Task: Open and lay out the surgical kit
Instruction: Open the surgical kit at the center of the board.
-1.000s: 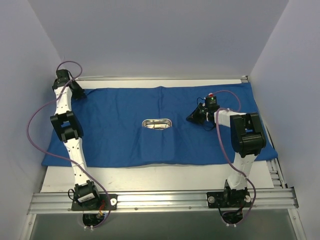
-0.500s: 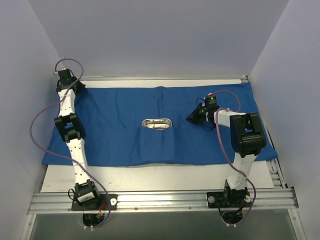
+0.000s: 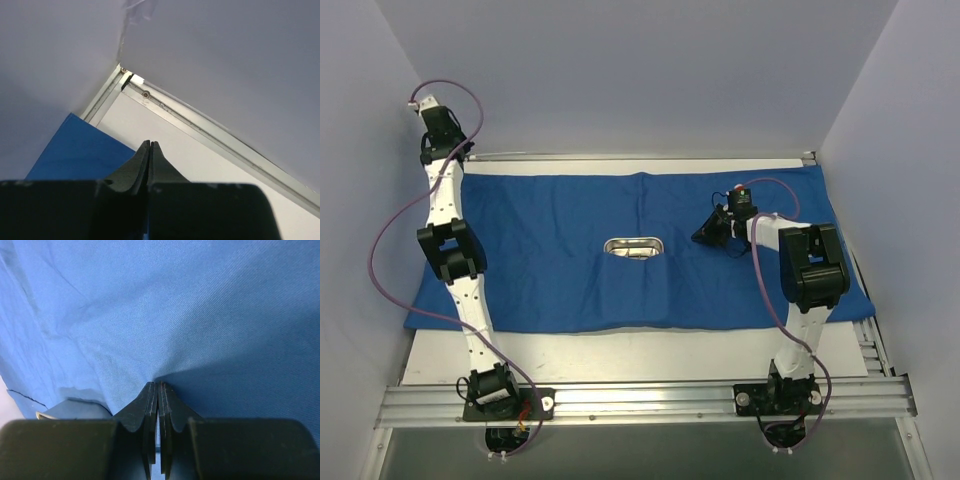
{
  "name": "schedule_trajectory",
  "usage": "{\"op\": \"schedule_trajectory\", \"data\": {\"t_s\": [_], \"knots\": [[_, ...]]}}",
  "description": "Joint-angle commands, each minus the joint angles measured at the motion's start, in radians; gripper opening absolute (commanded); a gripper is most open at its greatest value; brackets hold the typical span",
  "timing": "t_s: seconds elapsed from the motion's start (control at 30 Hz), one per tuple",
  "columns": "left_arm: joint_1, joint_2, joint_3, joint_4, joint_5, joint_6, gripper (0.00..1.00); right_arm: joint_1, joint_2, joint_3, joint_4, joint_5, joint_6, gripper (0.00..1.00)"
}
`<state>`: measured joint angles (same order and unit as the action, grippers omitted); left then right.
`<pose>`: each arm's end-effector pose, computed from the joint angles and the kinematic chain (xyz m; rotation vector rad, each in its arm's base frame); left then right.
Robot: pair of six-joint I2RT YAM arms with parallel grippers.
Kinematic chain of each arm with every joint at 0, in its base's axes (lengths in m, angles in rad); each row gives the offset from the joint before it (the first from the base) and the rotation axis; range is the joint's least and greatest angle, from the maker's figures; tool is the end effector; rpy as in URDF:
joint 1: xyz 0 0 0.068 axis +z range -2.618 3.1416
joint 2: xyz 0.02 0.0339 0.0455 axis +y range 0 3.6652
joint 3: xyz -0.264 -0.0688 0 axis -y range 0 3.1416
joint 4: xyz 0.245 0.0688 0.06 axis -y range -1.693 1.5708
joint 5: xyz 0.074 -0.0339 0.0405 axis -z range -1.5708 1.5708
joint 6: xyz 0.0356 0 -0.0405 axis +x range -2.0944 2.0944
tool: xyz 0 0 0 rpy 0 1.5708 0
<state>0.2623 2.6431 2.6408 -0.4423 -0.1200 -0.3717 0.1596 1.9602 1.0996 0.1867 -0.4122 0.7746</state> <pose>0.5742 0.1586 0.2521 -0.6993 1.8869 0.0512 0.4013 0.0790 0.1446 0.4852 2.3076 0.9463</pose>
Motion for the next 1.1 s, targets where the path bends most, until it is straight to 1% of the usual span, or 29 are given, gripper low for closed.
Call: {"op": "schedule_trajectory", "data": {"t_s": [0.0, 0.07, 0.1, 0.13, 0.17, 0.27, 0.3, 0.37, 0.53, 0.6, 0.63, 0.67, 0.7, 0.77, 0.83, 0.87, 0.9, 0.97, 1.07], "knots": [[-0.047, -0.132, -0.048, -0.086, -0.006, 0.036, 0.02, 0.017, 0.051, 0.008, -0.156, 0.024, -0.046, 0.0], [-0.061, -0.17, -0.08, -0.134, -0.013, 0.021, 0.02, 0.012, 0.051, 0.04, -0.17, 0.019, -0.058, 0.0], [-0.073, -0.182, -0.097, -0.185, -0.018, 0.008, 0.02, 0.011, 0.06, 0.06, -0.182, 0.026, -0.084, 0.0], [-0.08, -0.204, -0.126, -0.214, -0.02, -0.01, 0.02, 0.0, 0.071, 0.089, -0.255, 0.044, -0.103, 0.0], [-0.084, -0.21, -0.133, -0.278, 0.011, -0.039, 0.02, -0.006, 0.077, 0.142, -0.282, 0.052, -0.119, 0.0], [-0.1, -0.221, -0.16, -0.422, 0.057, -0.103, 0.02, -0.038, 0.074, 0.206, -0.345, 0.093, -0.185, 0.0], [-0.104, -0.225, -0.18, -0.449, 0.109, -0.114, 0.02, -0.045, 0.068, 0.244, -0.361, 0.108, -0.199, 0.0], [-0.112, -0.239, -0.237, -0.525, 0.114, -0.133, 0.02, -0.071, 0.074, 0.288, -0.409, 0.134, -0.241, 0.0], [-0.144, -0.255, -0.341, -0.605, 0.12, -0.121, 0.02, -0.132, 0.108, 0.368, -0.441, 0.125, -0.27, 0.0], [-0.143, -0.259, -0.375, -0.648, 0.12, -0.139, 0.02, -0.155, 0.111, 0.371, -0.438, 0.121, -0.278, 0.0], [-0.141, -0.264, -0.389, -0.654, 0.12, -0.151, 0.02, -0.155, 0.112, 0.378, -0.438, 0.124, -0.285, 0.0], [-0.14, -0.265, -0.406, -0.642, 0.12, -0.162, 0.02, -0.185, 0.115, 0.388, -0.446, 0.128, -0.303, 0.0], [-0.14, -0.253, -0.409, -0.645, 0.12, -0.162, 0.02, -0.192, 0.135, 0.401, -0.458, 0.139, -0.316, 0.0], [-0.138, -0.223, -0.369, -0.694, 0.102, -0.18, 0.02, -0.206, 0.161, 0.44, -0.49, 0.15, -0.337, 0.0], [-0.136, -0.166, -0.309, -0.708, 0.109, -0.184, 0.02, -0.219, 0.19, 0.457, -0.495, 0.157, -0.365, 0.0], [-0.136, -0.143, -0.282, -0.737, 0.111, -0.187, 0.02, -0.224, 0.204, 0.485, -0.503, 0.158, -0.37, 0.0], [-0.136, -0.088, -0.213, -0.762, 0.108, -0.191, 0.02, -0.235, 0.238, 0.497, -0.512, 0.153, -0.377, 0.0], [-0.133, -0.037, -0.156, -0.821, 0.106, -0.206, 0.02, -0.244, 0.269, 0.522, -0.529, 0.136, -0.377, 0.0], [-0.118, 0.003, -0.157, -0.805, 0.121, -0.229, 0.02, -0.258, 0.302, 0.529, -0.521, 0.136, -0.377, 0.0]]}}
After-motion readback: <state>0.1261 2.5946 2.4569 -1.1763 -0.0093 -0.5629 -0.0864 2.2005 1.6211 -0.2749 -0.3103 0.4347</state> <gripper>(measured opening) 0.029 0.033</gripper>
